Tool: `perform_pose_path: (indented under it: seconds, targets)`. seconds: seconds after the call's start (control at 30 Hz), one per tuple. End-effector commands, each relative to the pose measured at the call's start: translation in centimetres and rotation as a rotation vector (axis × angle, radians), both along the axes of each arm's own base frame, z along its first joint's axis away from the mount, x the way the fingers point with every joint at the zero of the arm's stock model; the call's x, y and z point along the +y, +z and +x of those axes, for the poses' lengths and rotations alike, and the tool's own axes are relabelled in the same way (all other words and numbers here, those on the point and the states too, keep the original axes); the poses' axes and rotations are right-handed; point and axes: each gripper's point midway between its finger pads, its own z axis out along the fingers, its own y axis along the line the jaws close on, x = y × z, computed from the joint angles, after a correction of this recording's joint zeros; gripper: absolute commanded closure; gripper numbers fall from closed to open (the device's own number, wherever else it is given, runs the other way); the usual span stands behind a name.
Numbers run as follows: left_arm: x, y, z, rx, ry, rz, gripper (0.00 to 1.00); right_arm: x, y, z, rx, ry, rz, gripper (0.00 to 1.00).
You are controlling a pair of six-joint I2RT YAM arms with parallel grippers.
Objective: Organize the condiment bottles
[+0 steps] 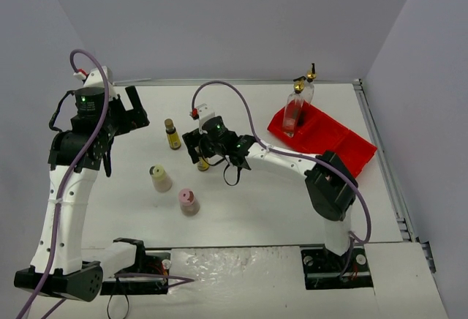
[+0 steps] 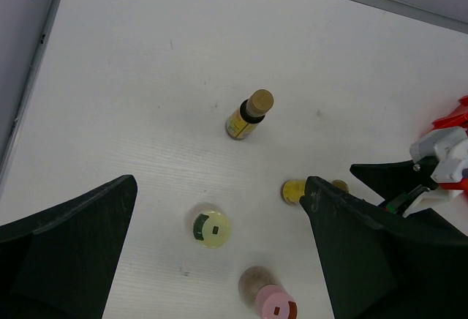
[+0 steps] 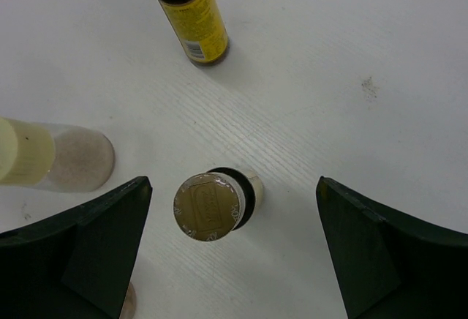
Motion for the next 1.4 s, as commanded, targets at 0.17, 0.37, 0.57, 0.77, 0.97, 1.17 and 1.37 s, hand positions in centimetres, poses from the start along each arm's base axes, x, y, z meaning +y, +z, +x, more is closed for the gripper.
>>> perform_pose_path:
  seconds: [0.17,0.37,0.57,0.77,0.97,1.17,1.37]
  targets:
    - [0.3,2.2,0.5,-0.080,0.012,-0.003,0.03,2.6,0.5,1.7,-0.068,0.007,0.017,0.17]
    - [0.5,2.2,0.4,-0.077,0.017,0.007,0.03,3.4,1.0,1.5,-0.089,0.008,0.013,0.46]
    - [0.5,2.0,0.4,-0.074,0.017,0.006,0.03,3.0,1.8,1.1,-0.112,-0.013,-0.012,0.76]
    - [0.4,1.9,0.5,-0.074,0.015,0.001,0.03,1.4,4.2,1.1,-0.151,-0.075,-0.015,0.99]
    - [0.4,1.7,0.3,-0.070,0.017,0.003,0.03,-2.9,8.5,2.1,-0.214,-0.206,0.006,1.00]
    - [0.3,1.7,0.3,-0.073,0.012,-0.005,0.03,-15.1,13.3,4.8,-0.222,-0.491,0.118,1.00]
    - [0.0,1.3,0.5,-0.075,0.005,-0.023,0.03,-29.1,13.8,6.9,-0.205,-0.812,0.136,1.00]
